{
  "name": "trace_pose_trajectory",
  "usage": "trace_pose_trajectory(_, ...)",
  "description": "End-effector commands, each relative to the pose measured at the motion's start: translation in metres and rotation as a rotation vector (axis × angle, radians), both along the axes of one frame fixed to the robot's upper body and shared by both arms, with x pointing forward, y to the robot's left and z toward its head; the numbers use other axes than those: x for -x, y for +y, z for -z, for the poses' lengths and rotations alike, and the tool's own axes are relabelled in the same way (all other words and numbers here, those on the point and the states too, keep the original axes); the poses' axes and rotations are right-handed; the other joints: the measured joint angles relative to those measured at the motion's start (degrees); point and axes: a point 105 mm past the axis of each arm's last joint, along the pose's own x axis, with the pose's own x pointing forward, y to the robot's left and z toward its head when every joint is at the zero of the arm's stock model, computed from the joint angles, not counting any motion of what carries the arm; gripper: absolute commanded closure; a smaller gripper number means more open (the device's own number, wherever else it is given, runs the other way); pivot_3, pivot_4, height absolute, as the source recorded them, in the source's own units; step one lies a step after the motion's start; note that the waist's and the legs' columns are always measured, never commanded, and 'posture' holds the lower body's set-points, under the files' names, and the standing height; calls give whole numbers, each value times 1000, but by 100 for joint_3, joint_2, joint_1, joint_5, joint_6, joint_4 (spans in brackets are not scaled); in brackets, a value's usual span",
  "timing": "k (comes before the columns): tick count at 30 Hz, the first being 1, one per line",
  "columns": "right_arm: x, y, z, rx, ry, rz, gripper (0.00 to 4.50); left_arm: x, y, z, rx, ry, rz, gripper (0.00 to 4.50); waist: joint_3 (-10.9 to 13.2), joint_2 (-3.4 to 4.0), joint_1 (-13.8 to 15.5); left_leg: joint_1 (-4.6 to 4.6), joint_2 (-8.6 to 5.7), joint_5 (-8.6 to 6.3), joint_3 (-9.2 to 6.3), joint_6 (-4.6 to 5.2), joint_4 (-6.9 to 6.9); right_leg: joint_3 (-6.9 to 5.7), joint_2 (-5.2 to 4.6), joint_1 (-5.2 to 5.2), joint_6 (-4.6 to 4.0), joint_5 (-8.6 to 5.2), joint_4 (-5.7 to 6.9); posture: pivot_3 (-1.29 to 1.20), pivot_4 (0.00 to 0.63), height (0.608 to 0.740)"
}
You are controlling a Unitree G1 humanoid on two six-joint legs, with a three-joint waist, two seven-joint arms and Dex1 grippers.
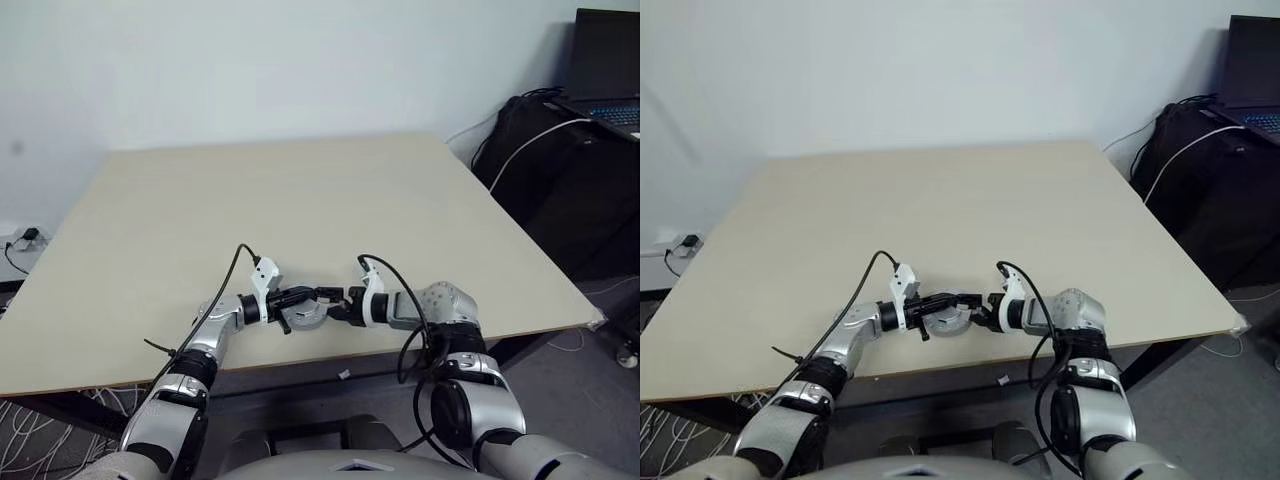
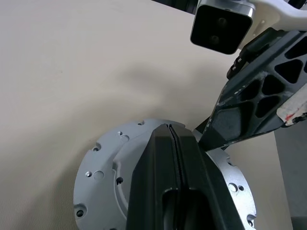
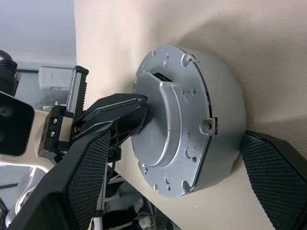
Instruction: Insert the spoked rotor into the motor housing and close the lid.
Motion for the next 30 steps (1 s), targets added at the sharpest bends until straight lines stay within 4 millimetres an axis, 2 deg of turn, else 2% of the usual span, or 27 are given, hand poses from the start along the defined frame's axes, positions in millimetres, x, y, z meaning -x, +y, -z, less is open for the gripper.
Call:
trace_pose_trajectory(1, -11, 1, -11, -11, -52, 18, 14, 25, 9, 39, -84, 153, 12, 4500, -2, 0, -2, 0, 0, 0, -1, 0, 0, 0, 0, 0, 0, 0, 0, 0, 0, 740)
trace_pose_trajectory(3, -11, 2, -15, -38, -57, 17, 14, 25, 9, 39, -84, 153, 11, 4500, -4, 3, -3, 1, 0, 0, -4, 0, 0, -1, 1, 1, 0, 0, 0, 0, 0, 740)
trace_pose_trajectory(8, -11, 9, -42, -170, -115, -8, 14, 25, 9, 40, -83, 153, 11, 4500, -2, 4, 6, -5, -1, 0, -5, 0, 0, -1, 1, -4, 0, 0, 1, 0, 0, 740)
trace_pose_trajectory(12, -14, 10, -54, -223, -139, -5, 1169, 26, 9, 40, -82, 152, 11, 4500, -2, 5, 16, -15, -1, 0, -7, 0, -2, -1, 1, -11, -1, -1, -2, 0, 0, 740)
trace_pose_trajectory(19, -13, 11, -59, -234, -141, -10, 3222, 29, 11, 43, -81, 154, 8, 4500, -1, 7, 56, -64, -3, 1, -9, 2, -2, -1, 2, -26, 2, 1, -4, 0, 0, 740)
trace_pose_trajectory(30, -4, 19, -69, -284, -159, -64, 3277, 27, 15, 43, -83, 157, 3, 4500, 2, 7, 64, -70, -3, 1, -10, 2, -6, -1, 2, -33, 0, -1, -5, 0, 0, 740)
